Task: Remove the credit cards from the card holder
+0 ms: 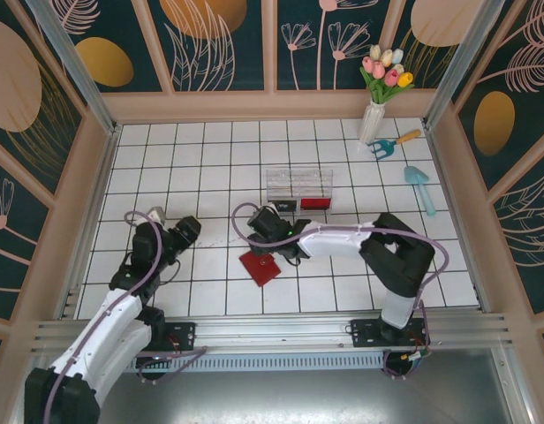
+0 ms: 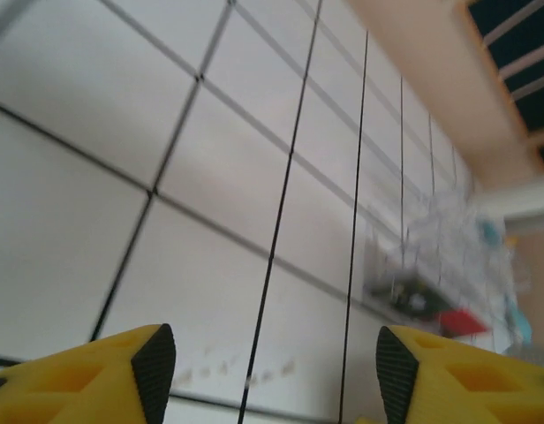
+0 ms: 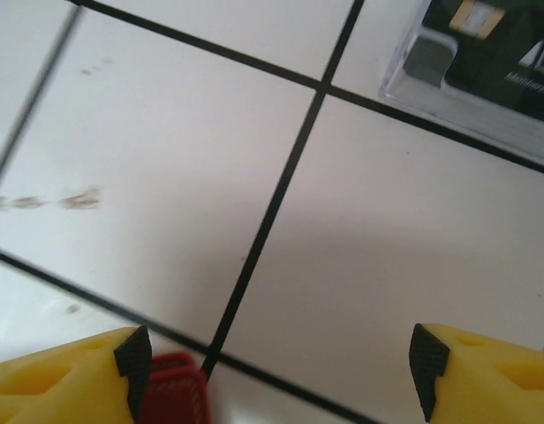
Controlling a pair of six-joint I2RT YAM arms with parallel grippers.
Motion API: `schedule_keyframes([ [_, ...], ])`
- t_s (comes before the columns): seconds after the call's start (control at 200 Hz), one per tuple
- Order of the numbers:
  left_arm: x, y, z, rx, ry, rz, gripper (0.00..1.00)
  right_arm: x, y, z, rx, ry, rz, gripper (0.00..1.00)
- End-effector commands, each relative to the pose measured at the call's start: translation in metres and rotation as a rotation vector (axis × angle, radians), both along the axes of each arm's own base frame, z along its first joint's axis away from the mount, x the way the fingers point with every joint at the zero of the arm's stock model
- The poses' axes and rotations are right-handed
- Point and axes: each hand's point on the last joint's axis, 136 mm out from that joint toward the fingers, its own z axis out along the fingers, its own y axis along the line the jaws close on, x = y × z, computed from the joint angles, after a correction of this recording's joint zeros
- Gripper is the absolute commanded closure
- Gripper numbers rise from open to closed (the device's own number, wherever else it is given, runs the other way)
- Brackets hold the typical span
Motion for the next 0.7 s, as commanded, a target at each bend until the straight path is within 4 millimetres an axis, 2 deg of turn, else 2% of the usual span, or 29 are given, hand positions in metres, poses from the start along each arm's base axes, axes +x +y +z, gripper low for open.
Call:
schedule_keyframes([
  [0.0,-0.008,-0.023,-0.011,-0.070,0.023,-0.045,0.38,-0.011,0.015,0.030,0.057,-0.049,0.084,0.25],
  [0.13,-0.021,-0.040,-0.027,-0.096,0.053,-0.073,0.34,-0.034,0.012,0.022,-0.001,-0.027,0.139,0.30],
  [0.3,-0.024,-0.040,-0.033,-0.072,0.060,-0.070,0.31,-0.060,0.013,0.004,-0.093,-0.030,0.205,0.37],
  [0.355,-0.023,-0.040,-0.031,-0.067,0.057,-0.070,0.28,-0.063,0.012,0.001,-0.117,-0.033,0.211,0.42],
  [0.415,-0.021,-0.039,-0.028,-0.059,0.054,-0.067,0.24,-0.066,0.010,-0.002,-0.139,-0.036,0.213,0.43],
  [0.571,-0.019,-0.039,-0.025,-0.057,0.047,-0.063,0.23,-0.072,0.006,-0.011,-0.165,-0.023,0.228,0.44],
  [0.696,-0.019,-0.039,-0.027,-0.057,0.055,-0.060,0.23,-0.074,0.003,-0.023,-0.193,-0.003,0.235,0.51],
])
